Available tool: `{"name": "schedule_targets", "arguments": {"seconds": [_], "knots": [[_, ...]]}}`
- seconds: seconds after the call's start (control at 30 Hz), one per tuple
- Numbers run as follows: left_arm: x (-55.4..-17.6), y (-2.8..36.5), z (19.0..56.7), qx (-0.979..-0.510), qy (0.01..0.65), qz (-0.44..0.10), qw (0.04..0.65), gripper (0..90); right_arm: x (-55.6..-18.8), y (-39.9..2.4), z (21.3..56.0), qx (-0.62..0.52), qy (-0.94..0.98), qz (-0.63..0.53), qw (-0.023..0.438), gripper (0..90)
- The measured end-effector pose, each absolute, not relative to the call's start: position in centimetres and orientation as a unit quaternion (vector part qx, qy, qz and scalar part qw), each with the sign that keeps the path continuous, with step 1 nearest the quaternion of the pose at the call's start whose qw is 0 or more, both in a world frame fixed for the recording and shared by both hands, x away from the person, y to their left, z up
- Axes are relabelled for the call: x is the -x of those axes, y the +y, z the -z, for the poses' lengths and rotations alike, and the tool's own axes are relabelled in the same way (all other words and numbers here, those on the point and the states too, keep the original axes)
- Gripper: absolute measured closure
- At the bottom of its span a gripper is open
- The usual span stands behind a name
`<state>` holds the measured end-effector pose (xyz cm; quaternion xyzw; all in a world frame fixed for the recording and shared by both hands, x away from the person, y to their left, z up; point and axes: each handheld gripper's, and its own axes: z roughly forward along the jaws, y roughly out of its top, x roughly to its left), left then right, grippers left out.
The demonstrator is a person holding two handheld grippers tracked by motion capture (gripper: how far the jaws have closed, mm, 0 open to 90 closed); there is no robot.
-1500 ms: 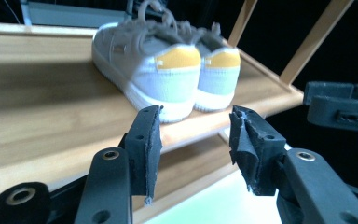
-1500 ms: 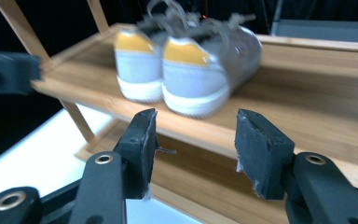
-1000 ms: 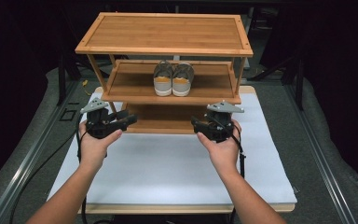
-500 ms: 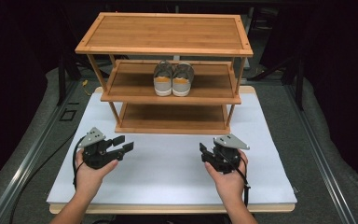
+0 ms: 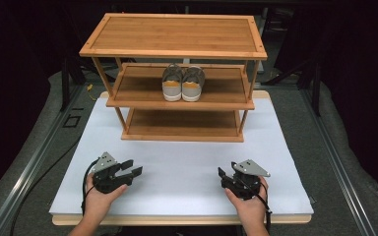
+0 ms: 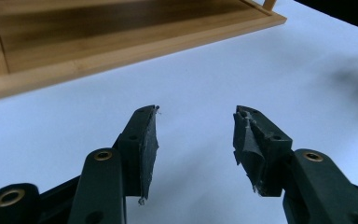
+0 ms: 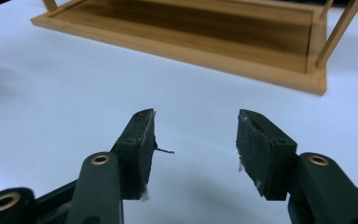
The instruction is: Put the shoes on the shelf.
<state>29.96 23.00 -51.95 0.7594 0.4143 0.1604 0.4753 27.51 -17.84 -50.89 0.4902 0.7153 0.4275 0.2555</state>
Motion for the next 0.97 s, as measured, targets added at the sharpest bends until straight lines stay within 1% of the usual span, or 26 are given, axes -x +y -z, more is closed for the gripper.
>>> {"name": "schedule_targets", "arguments": {"seconds": [0.07, 0.17, 0.3, 0.4, 0.5, 0.57, 0.73, 0.9, 0.97], "knots": [[-29.9, 22.8, 52.4, -0.768, 0.41, -0.165, 0.464, 49.0, -27.7, -17.8, 51.4, -0.494, 0.716, -0.427, 0.245, 47.4], [-29.8, 22.2, 52.8, -0.791, 0.387, -0.178, 0.439, 48.6, -27.7, -17.4, 51.9, -0.496, 0.721, -0.425, 0.232, 47.4], [-30.0, 21.5, 53.3, -0.809, 0.368, -0.164, 0.428, 48.5, -27.9, -16.9, 52.0, -0.473, 0.741, -0.418, 0.229, 47.4], [-30.1, 21.3, 53.8, -0.803, 0.378, -0.142, 0.438, 48.5, -28.0, -16.8, 52.4, -0.472, 0.748, -0.412, 0.22, 47.9], [-30.3, 21.1, 54.0, -0.806, 0.376, -0.138, 0.436, 48.1, -28.2, -16.5, 52.7, -0.466, 0.755, -0.416, 0.201, 48.7], [-30.3, 20.9, 54.1, -0.81, 0.373, -0.142, 0.43, 48.0, -28.3, -16.3, 52.7, -0.463, 0.757, -0.414, 0.202, 50.8], [-30.3, 21.0, 54.1, -0.809, 0.375, -0.138, 0.432, 47.6, -28.1, -16.3, 52.8, -0.462, 0.758, -0.416, 0.2, 52.0], [-30.6, 21.3, 54.1, -0.796, 0.392, -0.115, 0.447, 47.6, -28.1, -16.4, 52.7, -0.465, 0.759, -0.417, 0.183, 55.6], [-30.8, 21.4, 54.1, -0.793, 0.395, -0.111, 0.45, 47.6, -28.1, -16.5, 52.8, -0.458, 0.762, -0.419, 0.184, 56.1]]}}
